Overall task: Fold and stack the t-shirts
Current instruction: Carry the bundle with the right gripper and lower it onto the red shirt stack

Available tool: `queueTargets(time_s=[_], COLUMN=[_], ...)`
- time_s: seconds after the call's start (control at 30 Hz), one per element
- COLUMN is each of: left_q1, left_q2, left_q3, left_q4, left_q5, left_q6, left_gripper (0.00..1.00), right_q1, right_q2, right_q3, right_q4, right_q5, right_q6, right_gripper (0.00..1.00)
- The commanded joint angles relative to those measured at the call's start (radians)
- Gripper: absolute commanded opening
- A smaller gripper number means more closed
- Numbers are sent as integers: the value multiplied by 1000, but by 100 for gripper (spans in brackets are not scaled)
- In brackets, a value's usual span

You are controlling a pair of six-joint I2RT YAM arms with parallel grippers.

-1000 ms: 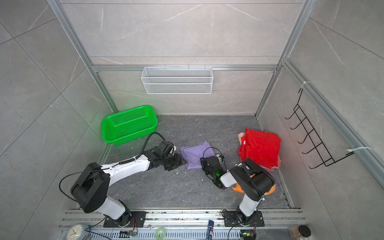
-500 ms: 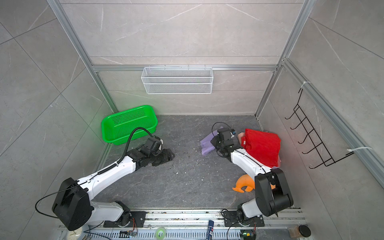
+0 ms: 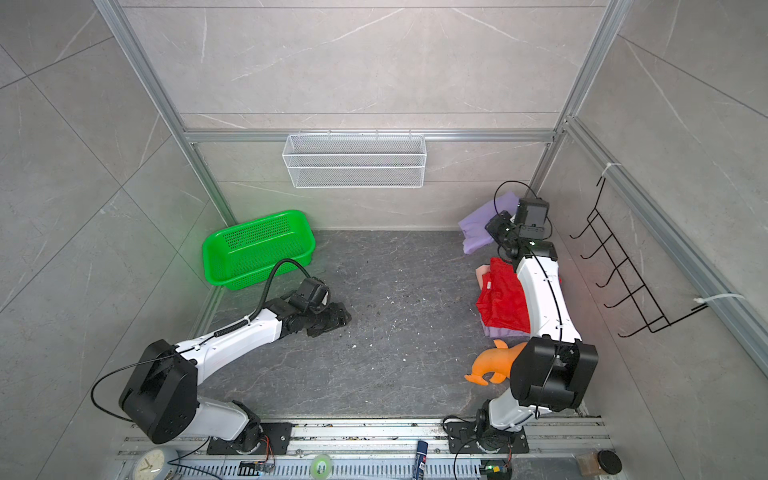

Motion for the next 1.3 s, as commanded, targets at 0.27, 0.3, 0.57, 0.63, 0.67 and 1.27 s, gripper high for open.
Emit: queueTargets(time_s=[0.27, 0.3, 0.57, 0.63, 0.67, 1.27], left_q1=[5, 5, 3, 4, 4, 1], left_q2=[93, 101, 106, 102, 102, 67], left_q3=[83, 85, 101, 102, 101, 84], left_q4=[40, 44, 39, 34, 32, 40], left_q5=[81, 89, 91, 82, 80, 58], left_q6=[25, 23, 17, 17, 17, 18], left_gripper=[75, 75, 73, 73, 73, 73], right_q1=[-361, -383, -473, -475, -475, -475], right_q2=[-107, -99, -3, -5, -13, -403], right_q3=[-526, -562, -668, -663, -660, -505], right_q4=[107, 122, 188, 181, 177, -241], right_q5=[-97, -110, -164, -171, -173, -97], right_q6=[-135, -129, -167, -177, -182, -141], right_gripper=[1, 1, 20, 38, 44, 86])
